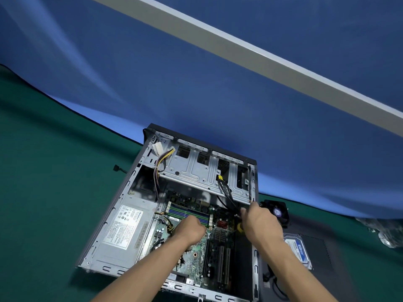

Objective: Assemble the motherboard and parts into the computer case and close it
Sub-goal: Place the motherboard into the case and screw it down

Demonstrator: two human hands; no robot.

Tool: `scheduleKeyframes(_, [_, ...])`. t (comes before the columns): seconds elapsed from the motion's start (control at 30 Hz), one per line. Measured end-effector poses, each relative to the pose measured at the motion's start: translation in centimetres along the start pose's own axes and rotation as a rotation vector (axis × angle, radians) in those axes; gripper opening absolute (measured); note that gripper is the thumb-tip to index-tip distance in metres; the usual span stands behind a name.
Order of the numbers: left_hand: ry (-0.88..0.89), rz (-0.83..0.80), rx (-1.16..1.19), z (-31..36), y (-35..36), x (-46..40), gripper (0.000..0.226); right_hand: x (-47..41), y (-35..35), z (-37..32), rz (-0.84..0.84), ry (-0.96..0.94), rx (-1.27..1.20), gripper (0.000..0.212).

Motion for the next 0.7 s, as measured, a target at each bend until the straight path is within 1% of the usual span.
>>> scheduleKeyframes(0.1, [-0.003, 0.006, 0.003, -0.1, 0.0, -0.1, 0.022, 0.0, 0.5, -0.4, -0.078, -0.033, -0.055, 0.032])
scheduleKeyframes(0.17, [-0.004, 0.004, -0.005, -0.1, 0.1, -0.2, 0.024, -0.2, 0.4, -0.4, -0.061, -0.035, 0.014, 0.027])
scheduleKeyframes(0.23, [-0.001, 0.001, -0.001, -0.1, 0.1, -0.3, 0.018, -0.4, 0.0, -0.2, -0.025, -0.011, 0.039, 0.031])
scheduleKeyframes(0.33, [0.006, 0.001, -0.027, -0.1, 0.0, -0.4, 0.014, -0.6, 0.0, -0.6, -0.089, -0.045, -0.013, 0.037])
scheduleKeyframes(0.37, [0.008, 0.002, -0.028, -0.1, 0.0, -0.5, 0.015, -0.6, 0.0, -0.7, -0.100, -0.056, -0.006, 0.036])
scheduleKeyframes(0.4, [0.009, 0.005, -0.023, -0.2, 0.1, -0.6, 0.015, -0.7, 0.0, -0.7, -0.090, -0.058, 0.018, 0.033])
scheduleKeyframes(0.47, [0.005, 0.007, -0.011, -0.2, 0.1, -0.6, 0.014, -0.8, -0.4, -0.7, -0.049, -0.046, 0.072, 0.034])
scheduleKeyframes(0.6, [0.002, 0.002, -0.020, -0.1, -0.1, -0.5, 0.021, -1.1, 0.2, -1.2, -0.136, -0.053, -0.051, 0.031])
scheduleKeyframes(0.67, [-0.002, -0.003, -0.013, -0.2, 0.0, -0.6, 0.018, -1.3, 0.0, -0.8, -0.101, -0.022, -0.079, 0.022])
scheduleKeyframes(0.7, [-0.002, -0.005, -0.013, -0.1, 0.0, -0.6, 0.015, -1.5, -0.4, -0.6, -0.051, -0.013, -0.056, 0.023])
Point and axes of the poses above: each hand's wrist, its own x-axis away from the middle knuckle, its own y-axis out of the palm, z = x × y, the point moved 8 cm from there along -x, towards the middle knuckle, and after that the axes turned 2 degrees about z, right-handed, at the moved point
